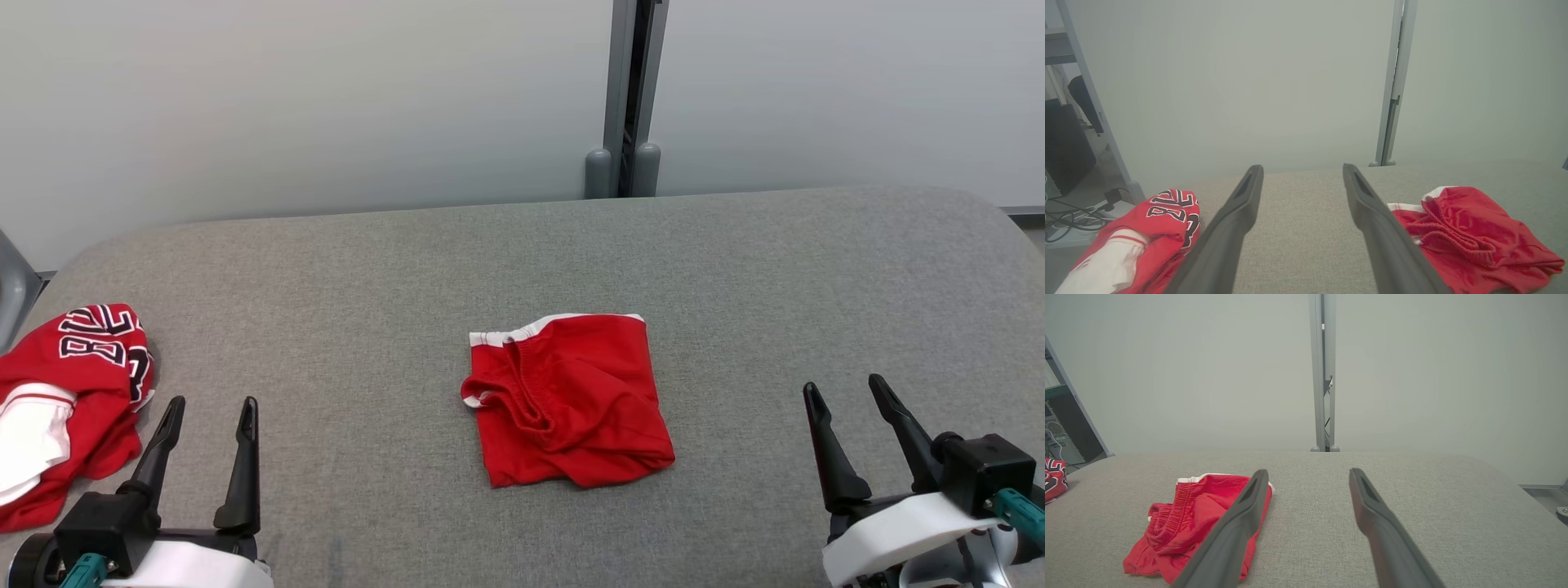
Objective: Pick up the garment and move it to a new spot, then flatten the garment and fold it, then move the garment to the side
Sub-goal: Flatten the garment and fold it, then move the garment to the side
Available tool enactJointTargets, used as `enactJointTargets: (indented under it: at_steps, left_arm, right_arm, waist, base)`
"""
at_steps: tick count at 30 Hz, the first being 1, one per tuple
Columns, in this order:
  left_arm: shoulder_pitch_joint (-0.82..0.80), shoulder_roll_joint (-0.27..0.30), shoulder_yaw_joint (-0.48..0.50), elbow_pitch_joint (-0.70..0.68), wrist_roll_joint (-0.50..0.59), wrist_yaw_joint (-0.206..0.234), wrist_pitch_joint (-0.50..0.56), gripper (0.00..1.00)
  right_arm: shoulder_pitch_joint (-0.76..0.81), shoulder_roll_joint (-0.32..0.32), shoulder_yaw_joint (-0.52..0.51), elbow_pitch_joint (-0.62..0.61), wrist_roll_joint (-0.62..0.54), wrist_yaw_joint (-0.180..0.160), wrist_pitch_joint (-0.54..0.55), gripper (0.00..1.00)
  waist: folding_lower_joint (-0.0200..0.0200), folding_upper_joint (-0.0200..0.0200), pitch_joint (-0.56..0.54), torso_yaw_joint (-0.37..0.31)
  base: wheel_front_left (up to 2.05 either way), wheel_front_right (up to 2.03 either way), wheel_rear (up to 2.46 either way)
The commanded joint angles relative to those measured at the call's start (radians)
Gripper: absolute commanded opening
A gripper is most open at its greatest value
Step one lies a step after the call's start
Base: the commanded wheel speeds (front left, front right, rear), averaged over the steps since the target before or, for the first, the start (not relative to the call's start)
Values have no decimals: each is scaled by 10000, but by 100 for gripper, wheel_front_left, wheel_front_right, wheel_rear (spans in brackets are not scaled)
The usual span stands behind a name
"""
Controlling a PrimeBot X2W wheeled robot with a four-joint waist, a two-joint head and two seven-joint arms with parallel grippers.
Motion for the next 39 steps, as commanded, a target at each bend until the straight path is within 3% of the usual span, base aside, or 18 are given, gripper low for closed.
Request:
enactJointTargets:
  at_steps: [1, 20, 26, 33, 39]
  left_arm:
    - [-16, 41, 11, -46, 53, 38, 24, 100]
    - [-211, -13, -138, -229, 52, 234, 135, 100]
    - [-594, -48, -215, -361, 101, 154, 130, 100]
    - [-1370, -281, -263, -301, 116, -49, -56, 100]
    - [-1950, -550, -218, -87, 152, -303, -261, 100]
  right_arm:
    - [56, -44, -29, -26, 63, -3, 27, 100]
    - [20, -43, -113, 51, 78, -3, 21, 100]
    - [-452, -41, -431, 197, -155, -3, 51, 100]
    - [-1500, -270, -444, 1238, -203, -3, -103, 100]
    - [-2381, -467, -44, 2923, 26, -3, -389, 100]
  waist:
    - [0, -1, 0, 14]
    - [0, -1, 110, 159]
    - [0, -1, 510, 475]
    - [0, -1, 1278, 1279]
    - [0, -1, 1742, 1955]
  base:
    - [0, 0, 0]
    - [0, 0, 0]
    - [0, 0, 0]
    - [0, 0, 0]
    - [0, 0, 0]
